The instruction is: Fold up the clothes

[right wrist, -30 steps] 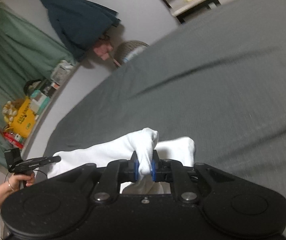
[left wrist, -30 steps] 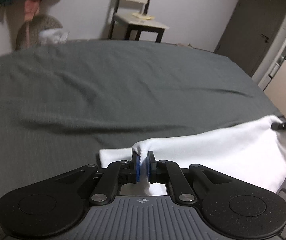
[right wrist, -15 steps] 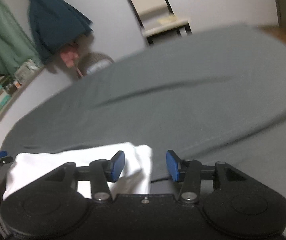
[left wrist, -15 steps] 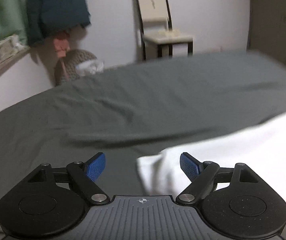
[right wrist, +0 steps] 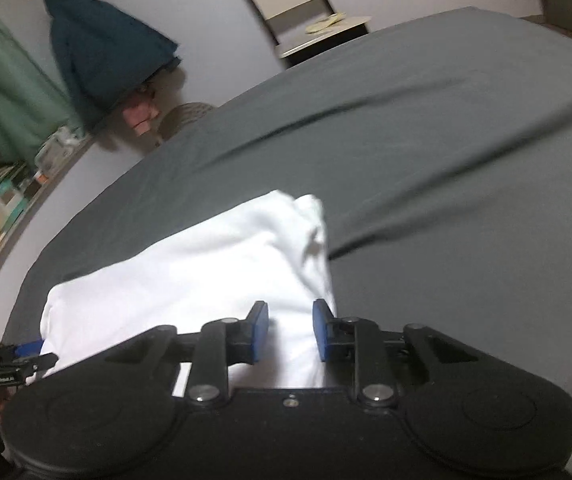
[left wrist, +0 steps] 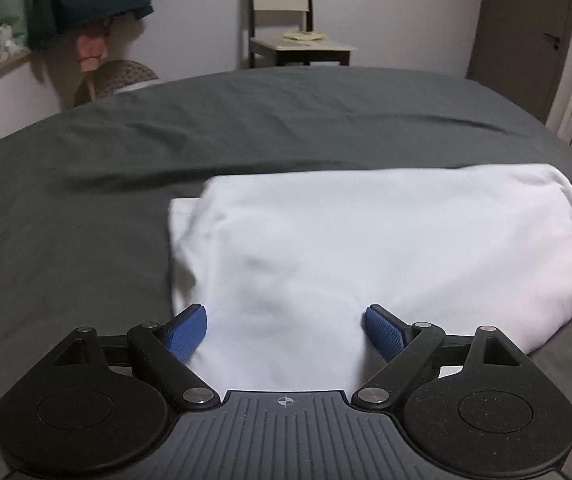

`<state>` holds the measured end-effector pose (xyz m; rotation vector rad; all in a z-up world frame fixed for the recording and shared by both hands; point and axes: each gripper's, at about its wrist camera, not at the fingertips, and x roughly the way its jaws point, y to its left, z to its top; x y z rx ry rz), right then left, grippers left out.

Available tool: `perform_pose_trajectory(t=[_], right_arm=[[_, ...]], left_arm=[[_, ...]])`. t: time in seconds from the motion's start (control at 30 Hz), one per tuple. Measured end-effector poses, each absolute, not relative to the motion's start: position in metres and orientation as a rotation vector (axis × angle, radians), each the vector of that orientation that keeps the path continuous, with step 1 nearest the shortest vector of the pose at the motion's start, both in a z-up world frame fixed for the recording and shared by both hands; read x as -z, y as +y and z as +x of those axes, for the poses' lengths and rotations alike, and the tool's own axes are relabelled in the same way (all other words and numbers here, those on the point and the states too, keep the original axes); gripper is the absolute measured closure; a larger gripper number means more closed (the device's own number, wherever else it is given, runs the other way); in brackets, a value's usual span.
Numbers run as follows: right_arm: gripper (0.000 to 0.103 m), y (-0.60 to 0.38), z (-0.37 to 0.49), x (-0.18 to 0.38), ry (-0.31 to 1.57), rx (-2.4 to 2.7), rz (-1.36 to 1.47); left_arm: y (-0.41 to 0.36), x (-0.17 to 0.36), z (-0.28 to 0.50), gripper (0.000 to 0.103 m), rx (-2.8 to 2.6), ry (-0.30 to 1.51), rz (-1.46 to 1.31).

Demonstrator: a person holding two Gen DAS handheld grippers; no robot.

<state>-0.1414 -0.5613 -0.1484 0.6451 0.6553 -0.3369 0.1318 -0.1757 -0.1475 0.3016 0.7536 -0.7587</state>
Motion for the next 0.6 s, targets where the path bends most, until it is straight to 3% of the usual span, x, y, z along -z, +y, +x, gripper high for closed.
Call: perform_pose_trajectory(t=[0.03,0.1,0.3,0.53,0.6], right_arm=[[0.055,-0.558,-0.144,0.144,0.662,0.358,0.623],[0.047,-0.548,-0.161,0.135,0.666,0.396,0.55],[0.044,-0.531,-0.181,0.125,0.702,0.394,0.687],[0.043,-0.526,-0.188,0.143,0.723,0.414,0.849],[0.037,-0.526,-0.188,0.148,0.71,0.411,0.859]], left_arm=[[-0.173,0.142,0.126,0.016,0.739,0.73,0.297],[-0.172,0.133,0.112,0.016,0.72,0.662,0.292],[-0.199,0.102,0.055,0.012,0.846,0.515,0.125],[-0.277,0.144,0.018,0.012,0.905,0.602,0.003],[-0.285,0.161,0.022,0.012,0.865,0.653,-0.017]])
